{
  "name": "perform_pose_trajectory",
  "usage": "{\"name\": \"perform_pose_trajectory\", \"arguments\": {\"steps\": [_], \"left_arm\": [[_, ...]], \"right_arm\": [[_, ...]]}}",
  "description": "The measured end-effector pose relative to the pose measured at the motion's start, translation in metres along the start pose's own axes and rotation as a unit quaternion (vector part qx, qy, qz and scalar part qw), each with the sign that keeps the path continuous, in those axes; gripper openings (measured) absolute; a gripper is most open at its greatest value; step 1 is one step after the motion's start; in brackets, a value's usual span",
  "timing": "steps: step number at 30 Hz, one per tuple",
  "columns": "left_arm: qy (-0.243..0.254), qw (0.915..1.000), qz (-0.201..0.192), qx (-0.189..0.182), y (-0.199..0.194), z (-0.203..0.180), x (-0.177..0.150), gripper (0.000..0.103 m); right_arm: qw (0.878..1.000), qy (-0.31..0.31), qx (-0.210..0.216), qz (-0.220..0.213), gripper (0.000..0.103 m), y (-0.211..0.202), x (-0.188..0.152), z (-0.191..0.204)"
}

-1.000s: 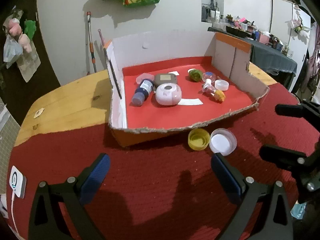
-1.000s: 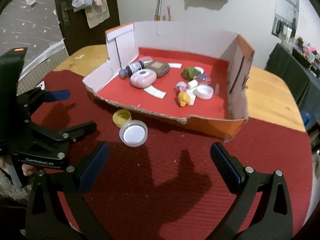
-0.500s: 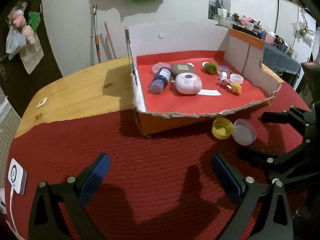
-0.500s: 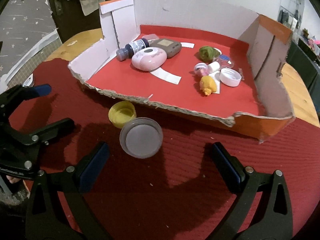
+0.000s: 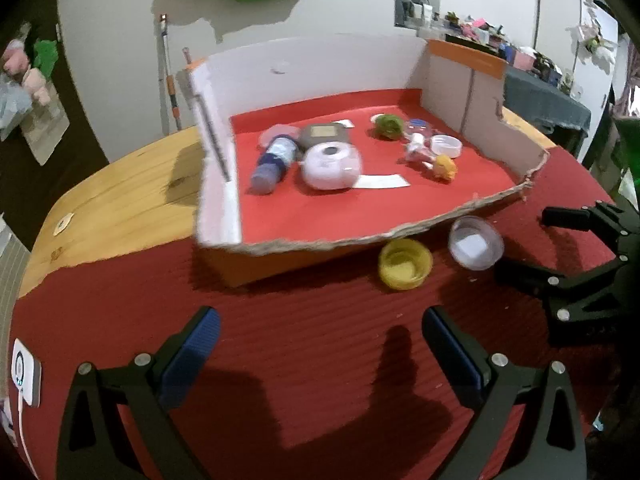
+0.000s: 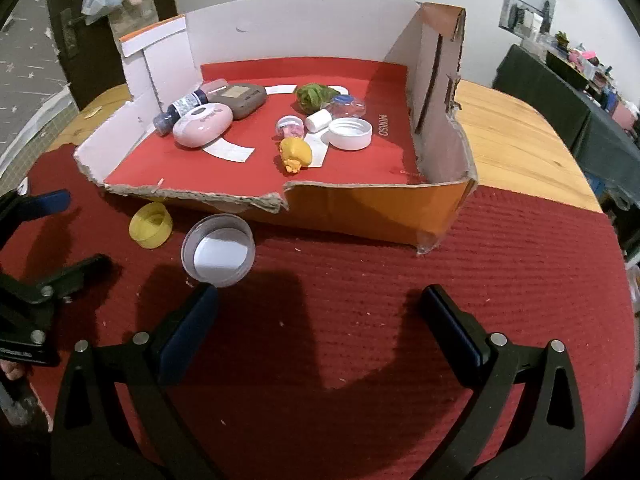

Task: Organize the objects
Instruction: 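Grasp the yellow cap with the left tool while the right grasps the clear round lid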

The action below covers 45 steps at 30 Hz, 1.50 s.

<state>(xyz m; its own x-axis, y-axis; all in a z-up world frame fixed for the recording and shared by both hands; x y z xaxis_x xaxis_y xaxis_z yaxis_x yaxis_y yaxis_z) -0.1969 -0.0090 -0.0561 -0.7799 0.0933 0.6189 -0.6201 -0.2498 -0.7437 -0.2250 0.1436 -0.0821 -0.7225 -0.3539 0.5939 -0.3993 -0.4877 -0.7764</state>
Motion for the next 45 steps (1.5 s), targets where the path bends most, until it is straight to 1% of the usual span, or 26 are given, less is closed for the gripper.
{"name": "perform_pose_trajectory", "arguments": {"steps": [2,4,5,6,8,10,12,16,20,22,24,25,26,28,30,33,35,40,45], "left_arm": [[0.008,1.0,-0.003,0.002,0.0,-0.008,0.004,0.103],[0.015,0.9999,-0.006,0.005,0.001,-0.013,0.007,0.103],[0.016,0.9998,-0.007,0.005,0.001,-0.014,0.008,0.102],[0.016,0.9999,-0.006,0.003,0.002,-0.015,0.007,0.102],[0.016,0.9998,0.0,-0.007,0.004,-0.016,0.008,0.091],[0.018,0.9997,0.006,-0.014,0.006,-0.018,0.007,0.087],[0.019,0.9996,0.008,-0.02,0.008,-0.019,0.008,0.082],[0.023,0.9987,0.017,-0.042,0.011,-0.025,0.007,0.068],[0.027,0.9977,0.017,-0.06,0.011,-0.03,0.009,0.062],[0.028,0.9974,0.017,-0.065,0.011,-0.031,0.011,0.06],[0.03,0.9971,0.016,-0.068,0.011,-0.033,0.012,0.059],[0.031,0.9969,0.015,-0.07,0.011,-0.034,0.012,0.058],[0.033,0.9968,0.013,-0.072,0.011,-0.036,0.013,0.054],[0.039,0.9964,0.009,-0.076,0.01,-0.04,0.013,0.052],[0.042,0.9962,0.006,-0.076,0.01,-0.043,0.014,0.052],[0.041,0.996,0.004,-0.08,0.01,-0.045,0.015,0.047],[0.037,0.9955,0.002,-0.087,0.009,-0.045,0.014,0.031],[0.036,0.9959,-0.001,-0.083,0.005,-0.045,0.011,0.031],[0.035,0.996,-0.001,-0.082,0.001,-0.046,0.007,0.031]], "right_arm": [[1.0,-0.011,0.011,0.0,0.101,-0.001,0.002,0.006],[0.999,-0.032,0.018,0.002,0.093,0.0,0.004,0.014],[0.999,-0.041,0.023,0.004,0.082,0.001,0.004,0.017],[0.998,-0.048,0.028,0.009,0.075,0.003,0.004,0.02],[0.997,-0.055,0.044,0.014,0.072,0.009,0.007,0.026],[0.996,-0.065,0.055,0.015,0.071,0.013,0.009,0.033],[0.995,-0.075,0.065,0.016,0.065,0.015,0.011,0.04],[0.992,-0.093,0.08,0.02,0.06,0.021,0.014,0.05],[0.99,-0.103,0.092,0.019,0.056,0.024,0.015,0.056],[0.989,-0.106,0.101,0.016,0.052,0.026,0.017,0.058],[0.988,-0.111,0.111,0.014,0.041,0.026,0.017,0.062],[0.987,-0.113,0.117,0.014,0.038,0.026,0.016,0.064],[0.986,-0.114,0.121,0.014,0.037,0.025,0.015,0.065],[0.986,-0.115,0.122,0.013,0.037,0.025,0.014,0.065],[0.986,-0.109,0.124,0.012,0.037,0.024,0.015,0.062],[0.987,-0.099,0.123,0.01,0.036,0.021,0.014,0.058],[0.988,-0.095,0.123,0.009,0.036,0.02,0.014,0.057],[0.989,-0.086,0.118,0.009,0.036,0.018,0.011,0.057],[0.991,-0.078,0.104,0.013,0.036,0.014,0.006,0.056]]}}
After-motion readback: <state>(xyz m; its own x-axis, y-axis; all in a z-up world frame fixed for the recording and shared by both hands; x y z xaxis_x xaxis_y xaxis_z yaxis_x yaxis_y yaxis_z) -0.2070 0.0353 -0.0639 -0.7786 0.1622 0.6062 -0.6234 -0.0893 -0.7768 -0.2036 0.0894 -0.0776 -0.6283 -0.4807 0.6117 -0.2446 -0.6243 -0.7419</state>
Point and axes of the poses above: each gripper's, at about its wrist camera, not at the fingertips, and y roughly the way its jaws point, z to its left, x to its top, the point moved 10 cm from there along y, roughly the way its jaws point, and after that the axes turned 15 degrees about x, right-handed, at the moved point
